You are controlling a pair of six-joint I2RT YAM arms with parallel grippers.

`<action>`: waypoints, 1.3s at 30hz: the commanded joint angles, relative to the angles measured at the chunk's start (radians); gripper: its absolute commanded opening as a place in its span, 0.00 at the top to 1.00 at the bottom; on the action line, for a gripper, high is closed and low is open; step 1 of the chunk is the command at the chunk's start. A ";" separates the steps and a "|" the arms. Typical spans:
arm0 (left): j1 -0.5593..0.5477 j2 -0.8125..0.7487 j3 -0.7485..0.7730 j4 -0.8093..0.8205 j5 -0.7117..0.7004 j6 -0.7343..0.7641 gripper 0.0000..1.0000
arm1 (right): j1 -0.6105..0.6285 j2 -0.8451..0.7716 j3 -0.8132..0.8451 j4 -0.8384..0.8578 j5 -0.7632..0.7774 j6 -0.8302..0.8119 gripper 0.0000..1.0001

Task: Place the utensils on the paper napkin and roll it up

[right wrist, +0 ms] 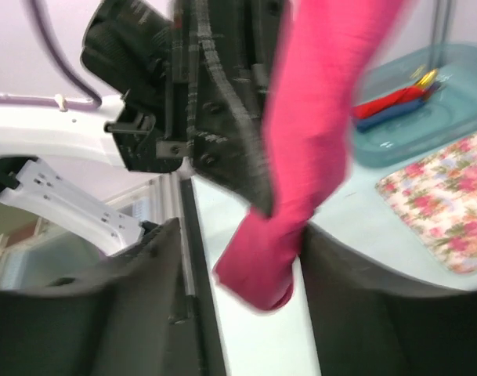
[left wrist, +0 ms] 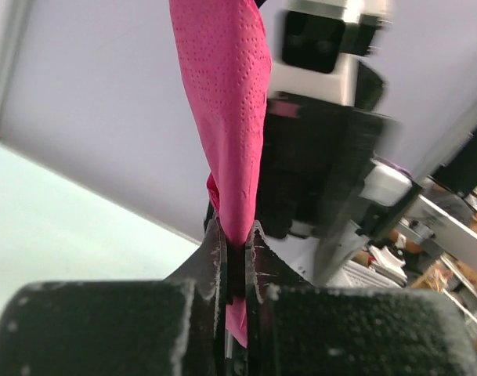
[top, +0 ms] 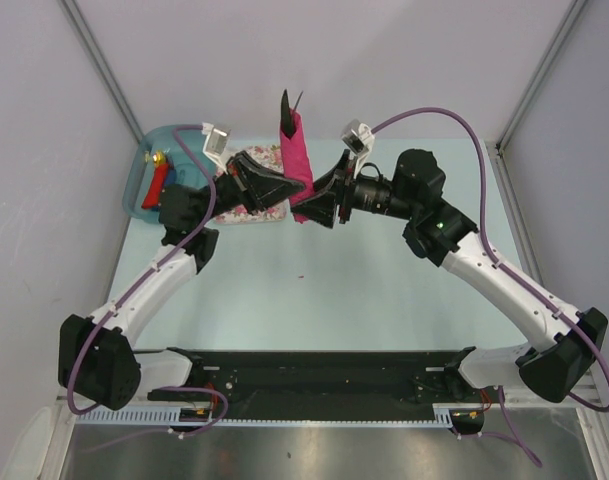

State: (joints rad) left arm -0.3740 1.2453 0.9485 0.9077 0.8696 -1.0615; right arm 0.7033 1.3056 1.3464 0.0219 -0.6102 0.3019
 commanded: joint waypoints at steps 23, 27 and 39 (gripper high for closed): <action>0.644 0.548 0.723 -1.297 -0.079 1.040 0.99 | -0.108 0.053 0.048 -0.089 0.056 -0.099 0.00; 0.687 0.683 0.814 -1.291 -0.132 1.058 0.94 | -0.108 0.073 0.068 -0.103 0.058 -0.121 0.00; 0.750 1.164 1.359 -1.567 -0.023 1.221 1.00 | -0.116 0.115 0.083 -0.132 0.082 -0.138 0.00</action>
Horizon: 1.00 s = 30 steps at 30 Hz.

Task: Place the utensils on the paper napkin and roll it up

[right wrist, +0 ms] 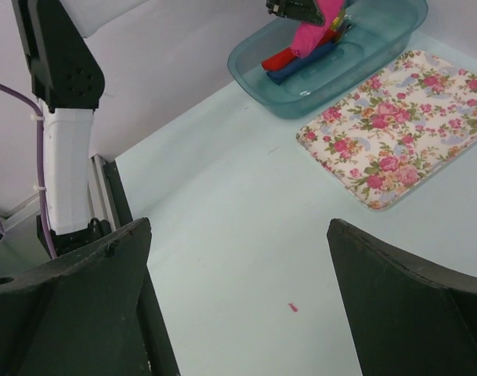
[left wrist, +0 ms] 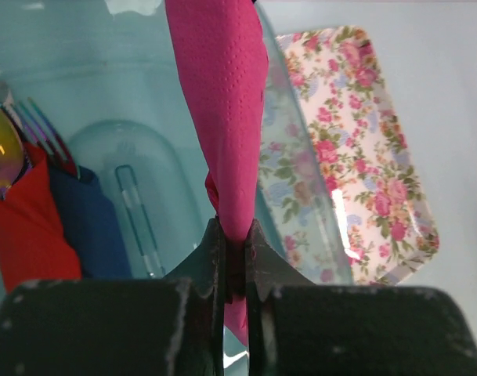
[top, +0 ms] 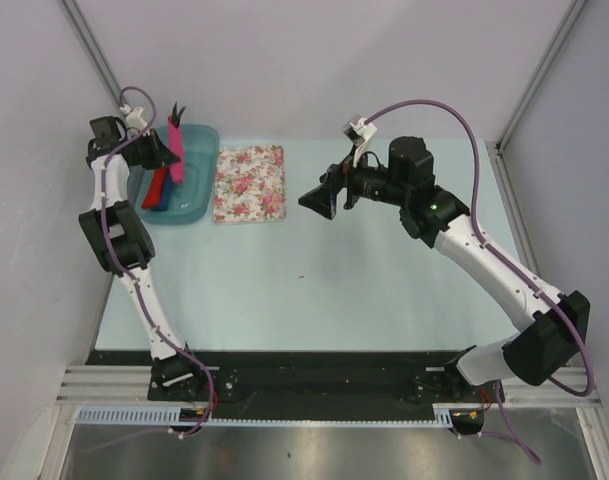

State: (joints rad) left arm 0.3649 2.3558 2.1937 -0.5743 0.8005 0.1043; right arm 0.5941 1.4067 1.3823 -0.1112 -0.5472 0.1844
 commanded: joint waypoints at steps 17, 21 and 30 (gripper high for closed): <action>0.009 0.152 0.060 -0.062 -0.010 0.081 1.00 | -0.005 0.057 0.057 -0.010 0.023 -0.030 0.00; 0.011 0.164 0.063 -0.079 -0.021 0.090 1.00 | -0.004 0.063 0.060 -0.005 0.023 -0.026 0.00; 0.011 0.181 0.057 -0.148 0.012 0.146 1.00 | 0.004 0.061 0.057 -0.010 0.030 -0.031 0.00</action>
State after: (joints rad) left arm 0.3771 2.5324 2.2360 -0.7078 0.7780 0.1879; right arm 0.5922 1.4651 1.3964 -0.1413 -0.5301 0.1673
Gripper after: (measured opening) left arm 0.077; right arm 0.994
